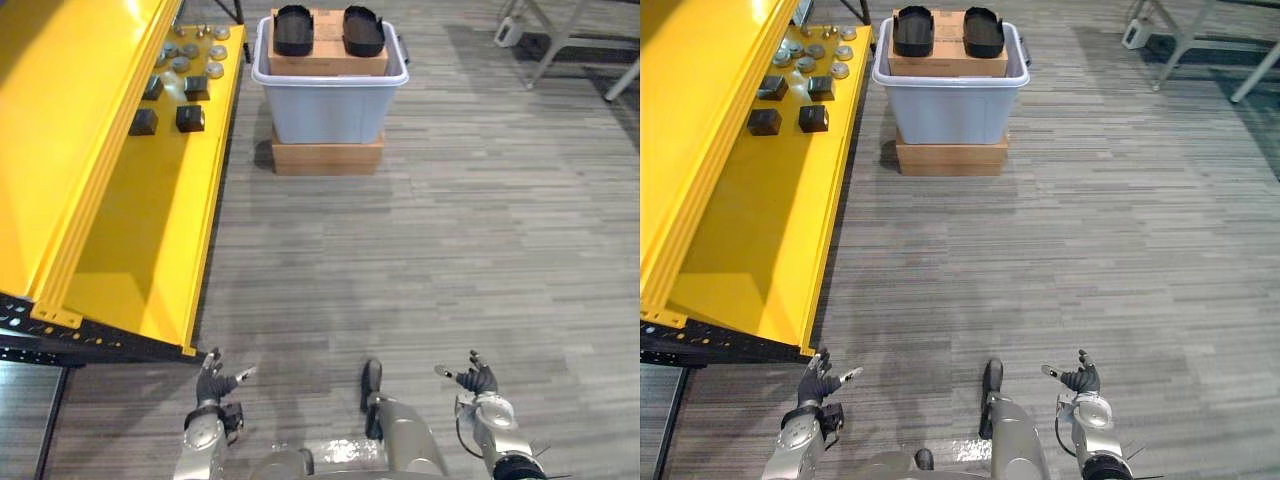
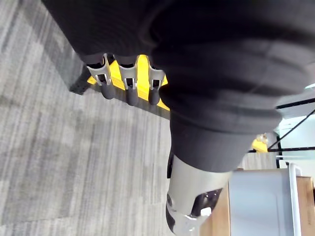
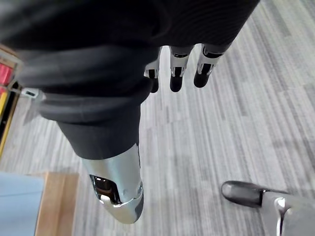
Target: Walk over and take plastic housings, then place them on the shelf
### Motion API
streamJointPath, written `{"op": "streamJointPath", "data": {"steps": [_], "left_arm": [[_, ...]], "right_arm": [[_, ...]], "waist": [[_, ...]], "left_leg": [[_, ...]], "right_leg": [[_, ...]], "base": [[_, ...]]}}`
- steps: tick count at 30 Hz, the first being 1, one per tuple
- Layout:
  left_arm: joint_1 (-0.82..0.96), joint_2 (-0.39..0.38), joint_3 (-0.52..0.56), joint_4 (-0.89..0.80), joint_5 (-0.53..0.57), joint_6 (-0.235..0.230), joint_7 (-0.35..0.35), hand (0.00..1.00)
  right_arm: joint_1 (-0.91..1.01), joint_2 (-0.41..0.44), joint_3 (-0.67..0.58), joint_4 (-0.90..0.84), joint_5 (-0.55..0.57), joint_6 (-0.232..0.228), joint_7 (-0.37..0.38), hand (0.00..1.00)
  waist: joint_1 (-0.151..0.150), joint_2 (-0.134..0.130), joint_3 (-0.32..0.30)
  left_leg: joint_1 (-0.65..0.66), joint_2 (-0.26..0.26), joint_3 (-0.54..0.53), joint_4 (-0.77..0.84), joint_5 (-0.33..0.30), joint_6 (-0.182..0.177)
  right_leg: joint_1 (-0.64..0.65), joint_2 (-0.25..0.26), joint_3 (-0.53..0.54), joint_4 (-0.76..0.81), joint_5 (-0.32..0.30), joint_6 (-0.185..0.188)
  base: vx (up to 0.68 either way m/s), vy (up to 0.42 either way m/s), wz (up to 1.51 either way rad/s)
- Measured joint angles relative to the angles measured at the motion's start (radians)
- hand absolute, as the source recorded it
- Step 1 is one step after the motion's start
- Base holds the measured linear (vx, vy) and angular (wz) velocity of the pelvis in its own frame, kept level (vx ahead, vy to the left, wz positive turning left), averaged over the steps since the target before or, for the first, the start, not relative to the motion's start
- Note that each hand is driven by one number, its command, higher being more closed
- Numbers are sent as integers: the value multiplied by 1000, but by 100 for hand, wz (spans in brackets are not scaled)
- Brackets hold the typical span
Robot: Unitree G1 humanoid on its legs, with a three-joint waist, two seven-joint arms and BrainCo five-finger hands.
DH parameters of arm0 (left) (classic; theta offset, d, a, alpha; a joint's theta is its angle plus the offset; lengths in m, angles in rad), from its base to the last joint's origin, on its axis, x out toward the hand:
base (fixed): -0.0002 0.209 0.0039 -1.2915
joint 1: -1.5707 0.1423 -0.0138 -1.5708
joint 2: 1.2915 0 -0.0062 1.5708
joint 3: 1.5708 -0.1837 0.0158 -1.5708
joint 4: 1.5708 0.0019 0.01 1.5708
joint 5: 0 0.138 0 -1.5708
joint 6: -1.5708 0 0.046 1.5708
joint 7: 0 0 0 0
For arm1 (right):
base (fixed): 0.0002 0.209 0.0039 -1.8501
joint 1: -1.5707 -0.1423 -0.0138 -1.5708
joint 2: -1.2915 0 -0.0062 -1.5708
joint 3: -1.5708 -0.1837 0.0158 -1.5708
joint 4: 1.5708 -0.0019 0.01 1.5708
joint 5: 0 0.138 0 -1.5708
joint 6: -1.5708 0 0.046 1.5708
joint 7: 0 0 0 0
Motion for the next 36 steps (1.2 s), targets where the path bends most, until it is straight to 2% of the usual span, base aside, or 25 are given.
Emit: {"op": "streamJointPath", "data": {"steps": [1,2,3,4,6,9,10,11,13,14,16,18,20,21,22,24,25,26,28,30,31,32,33,34,36], "left_arm": [[0,-10,1,7,0,0,-3,0],[3,-15,1,9,-1,0,-4,0],[10,-17,1,15,-2,0,-8,0],[12,-17,3,16,-9,0,-8,0],[17,-20,3,15,-17,0,-8,0],[42,-30,6,-11,-18,0,-9,0],[48,-37,5,-11,-18,1,-10,0],[49,-42,7,-10,-18,2,-10,0],[59,-59,9,-9,-18,3,-10,0],[59,-59,10,-6,-18,6,-9,0],[55,-64,10,-7,-18,6,-8,0],[41,-81,6,-9,-18,7,-10,0],[39,-79,-7,-8,-18,7,-10,0],[29,-76,-11,-13,-18,7,-9,0],[27,-70,-10,-25,-18,6,-9,0],[23,-70,-10,-28,-18,8,-9,0],[15,-69,-10,-28,-18,8,-9,0],[14,-65,-9,-27,-18,7,-10,0],[12,-59,-9,-5,-18,7,-10,0],[11,-45,-8,28,-17,8,-9,0],[10,-37,-8,40,-17,8,-9,0],[16,-35,-8,58,-16,8,-9,0],[24,-32,-8,67,-16,8,-8,0],[31,-34,0,92,-16,8,-8,0],[42,-46,4,104,-16,8,-8,0]], "right_arm": [[-1,2,5,-1,0,0,1,0],[-1,2,11,0,0,0,1,0],[1,4,27,2,1,-3,1,0],[4,6,32,4,4,-10,1,0],[10,6,30,8,21,-21,-1,0],[15,13,10,9,43,-24,1,0],[16,15,2,17,45,-24,1,0],[16,18,-6,19,49,-23,1,0],[16,25,-30,20,62,-23,0,0],[19,39,-32,19,62,-23,-1,0],[30,67,-35,17,61,-23,1,0],[40,85,-60,13,61,-22,1,0],[64,107,-73,8,61,-21,1,0],[87,118,-71,-11,61,-20,4,0],[96,130,-69,-19,61,-20,5,0],[111,137,-65,-24,60,-20,15,0],[119,138,-65,-24,60,-20,20,0],[125,137,-64,-22,61,-20,21,0],[125,131,-45,-6,61,-19,21,0],[116,132,-40,26,61,-19,21,0],[117,131,-41,44,61,-18,21,0],[117,126,-42,65,60,-12,21,0],[120,126,-42,71,60,-8,21,0],[118,119,-43,77,59,-2,20,0],[93,116,-44,77,59,0,21,0]], "waist": [[1,2,1],[2,5,3],[7,8,7],[17,1,12],[37,-9,13],[55,-10,16],[72,-21,23],[78,-19,23],[106,-13,21],[126,-14,13],[126,-52,-9],[127,-66,-10],[116,-69,-11],[100,-68,-12],[94,-68,-13],[90,-67,-18],[83,-64,-22],[78,-63,-28],[67,-59,-27],[63,-68,-40],[59,-69,-41],[45,-82,-50],[39,-74,-56],[43,-48,-76],[43,-39,-77]], "left_leg": [[-68,17,2,199,56,-72],[-113,31,3,313,110,-83],[-193,77,25,531,113,-71],[-247,99,53,650,102,-48],[-345,104,98,730,79,-8],[-507,27,132,527,58,16],[-543,-19,133,364,68,17],[-548,-41,133,255,92,5],[-554,-73,147,-89,241,3],[-549,-78,155,-90,356,42],[-548,-100,180,-66,409,132],[-523,-108,207,10,328,155],[-435,-121,208,54,242,170],[-368,-130,199,65,193,176],[-300,-133,196,54,158,179],[-198,-132,184,4,125,176],[-147,-128,164,-24,108,172],[-129,-123,153,-34,102,170],[-45,-108,135,-80,83,153],[7,-86,117,-120,67,124],[27,-85,97,-137,56,104],[57,-70,75,-144,38,73],[68,-59,58,-144,30,58],[72,-19,34,-124,18,34],[27,-14,29,-8,59,-35]], "right_leg": [[55,15,-13,-6,-43,-15],[100,31,-20,-34,-54,-19],[198,66,-34,-107,-59,-26],[270,82,-35,-162,-61,-30],[384,93,-31,-253,-62,-31],[548,100,-31,-412,-63,-28],[589,91,-22,-449,-70,-17],[609,84,-19,-464,-73,-11],[678,83,1,-513,-103,26],[705,73,21,-516,-129,51],[704,34,44,-474,-136,63],[657,-8,83,-285,-140,86],[575,-45,112,61,-85,194],[492,-72,132,312,-71,218],[414,-91,126,486,-80,198],[317,-109,74,568,-111,142],[259,-113,36,533,-137,103],[234,-110,12,491,-147,95],[176,-95,-48,240,-156,104],[154,-39,-31,-131,-65,125],[145,-22,-2,-259,26,119],[156,-7,26,-309,139,117],[168,8,30,-318,198,87],[187,41,23,-320,240,30],[214,46,9,-305,193,7]], "base": [[587,-294,34],[581,-300,24],[548,-269,11],[600,-273,8],[455,-163,6],[555,-64,6],[381,28,-11],[486,65,-16],[575,132,-37],[559,147,-51],[618,157,-29],[633,185,-17],[544,172,-6],[566,163,9],[642,172,7],[576,114,7],[441,40,26],[438,-15,42],[407,-56,26],[466,-101,26],[509,-167,58],[444,-178,63],[585,-256,48],[591,-241,27],[635,-262,19]]}}
